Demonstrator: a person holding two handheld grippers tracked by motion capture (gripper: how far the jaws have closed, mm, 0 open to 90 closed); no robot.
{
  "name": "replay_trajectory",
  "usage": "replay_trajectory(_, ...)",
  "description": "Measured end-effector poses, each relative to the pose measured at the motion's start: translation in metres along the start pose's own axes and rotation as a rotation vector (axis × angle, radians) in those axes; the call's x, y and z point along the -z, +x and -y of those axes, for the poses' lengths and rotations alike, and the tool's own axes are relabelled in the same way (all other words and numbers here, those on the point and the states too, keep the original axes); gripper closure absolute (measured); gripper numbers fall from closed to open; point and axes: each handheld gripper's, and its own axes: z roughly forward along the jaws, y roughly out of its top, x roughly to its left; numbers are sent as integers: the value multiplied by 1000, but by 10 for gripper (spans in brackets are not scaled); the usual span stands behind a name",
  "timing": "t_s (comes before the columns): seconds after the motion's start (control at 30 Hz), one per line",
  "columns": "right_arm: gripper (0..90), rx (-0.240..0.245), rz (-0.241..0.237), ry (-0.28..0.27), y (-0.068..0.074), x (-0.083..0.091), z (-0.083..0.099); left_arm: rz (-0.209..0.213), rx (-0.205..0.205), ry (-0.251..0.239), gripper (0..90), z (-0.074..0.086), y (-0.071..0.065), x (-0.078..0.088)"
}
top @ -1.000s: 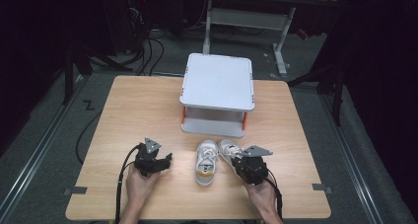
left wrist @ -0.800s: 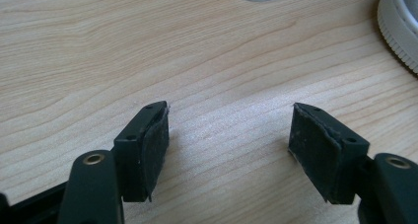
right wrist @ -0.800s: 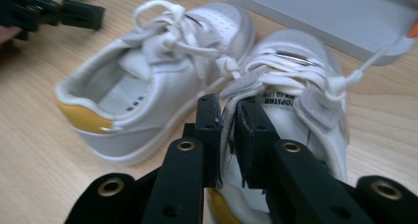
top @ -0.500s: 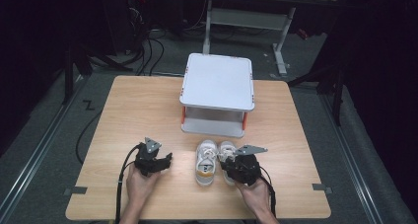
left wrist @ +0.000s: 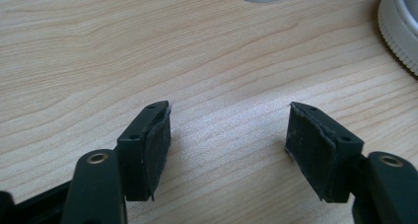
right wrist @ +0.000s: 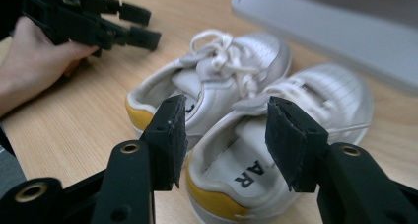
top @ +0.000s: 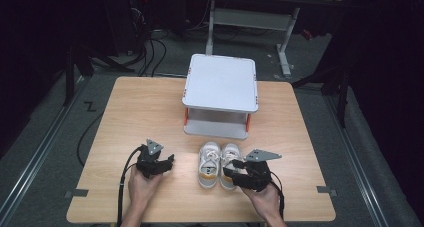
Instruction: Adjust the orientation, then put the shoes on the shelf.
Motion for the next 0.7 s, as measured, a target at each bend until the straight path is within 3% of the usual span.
replay_trajectory(0.1, 498, 14, 17, -27, -3, 8, 0, -1, 0, 0, 331, 0, 0, 0)
replay_trajectory(0.2, 493, -4, 49, -79, -17, 20, 5, 1, 1, 0, 329, 0, 0, 0)
replay_trajectory(0.3, 486, -65, 60, -155, -39, 29, 14, 7, 7, -2, 326, 0, 1, 0)
replay_trajectory(0.33, 483, -120, 69, -196, -56, 32, 21, 7, 8, -1, 326, 0, 0, 0)
replay_trajectory(0.37, 483, -120, 69, -196, -56, 32, 21, 7, 8, -1, 326, 0, 0, 0)
replay_trajectory(0.4, 483, -134, 90, -198, -65, 32, 24, 3, 8, 0, 326, 0, 0, 0)
replay_trajectory(0.5, 477, -164, 192, -162, -88, 29, 34, -6, 9, 2, 317, 0, -1, 0)
replay_trajectory(0.7, 458, -126, 338, -58, -117, 16, 48, 6, 2, 6, 291, 0, 0, 0)
